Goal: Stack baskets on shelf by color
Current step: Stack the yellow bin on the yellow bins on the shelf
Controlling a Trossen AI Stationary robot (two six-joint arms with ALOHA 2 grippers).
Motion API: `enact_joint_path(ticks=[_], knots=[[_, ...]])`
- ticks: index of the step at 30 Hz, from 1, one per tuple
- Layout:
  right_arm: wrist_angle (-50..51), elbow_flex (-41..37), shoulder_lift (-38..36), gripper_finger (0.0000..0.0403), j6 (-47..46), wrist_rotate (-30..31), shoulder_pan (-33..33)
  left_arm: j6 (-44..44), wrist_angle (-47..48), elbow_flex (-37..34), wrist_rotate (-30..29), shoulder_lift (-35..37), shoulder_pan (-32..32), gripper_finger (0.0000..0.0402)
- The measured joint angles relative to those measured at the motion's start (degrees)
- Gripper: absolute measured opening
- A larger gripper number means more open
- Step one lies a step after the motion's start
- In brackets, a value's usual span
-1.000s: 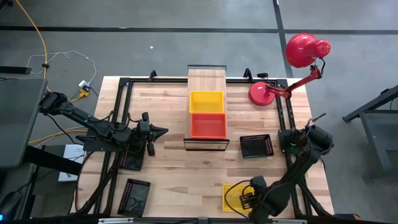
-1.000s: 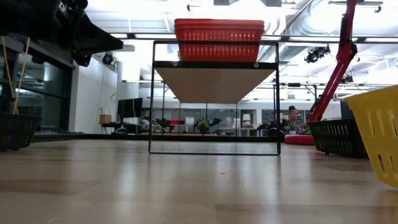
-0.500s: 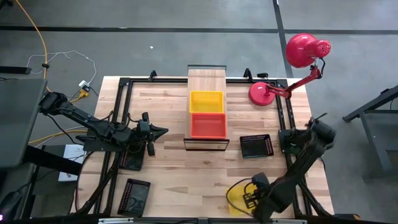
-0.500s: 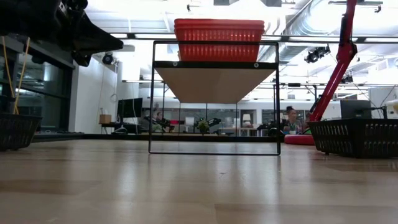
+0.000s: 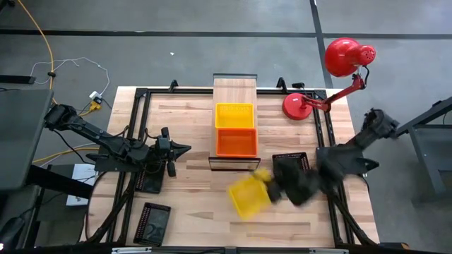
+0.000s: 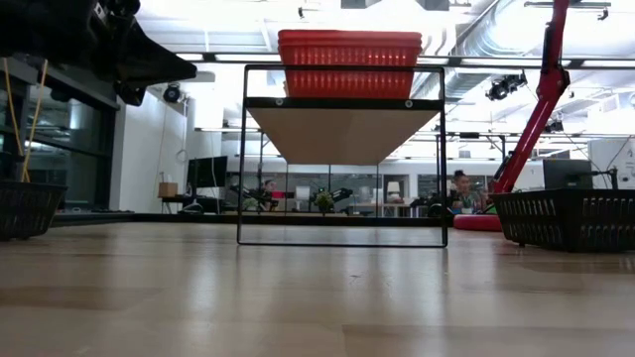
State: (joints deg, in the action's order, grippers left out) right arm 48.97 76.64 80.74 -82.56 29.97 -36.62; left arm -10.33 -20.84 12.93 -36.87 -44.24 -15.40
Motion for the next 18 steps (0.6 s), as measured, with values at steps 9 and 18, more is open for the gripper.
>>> enact_joint_path(ticks=[9, 18], knots=[[0.46, 13.73, 2.18, 0.0, 28.53, -0.29, 24.68, -0.62, 0.0, 0.0, 0.16, -0.01, 0.0, 0.0], [7.53, 20.02, 8.16, 0.0, 31.44, -4.32, 42.05, -1.7, -0.06, 0.02, 0.16, 0.01, -0.02, 0.0]])
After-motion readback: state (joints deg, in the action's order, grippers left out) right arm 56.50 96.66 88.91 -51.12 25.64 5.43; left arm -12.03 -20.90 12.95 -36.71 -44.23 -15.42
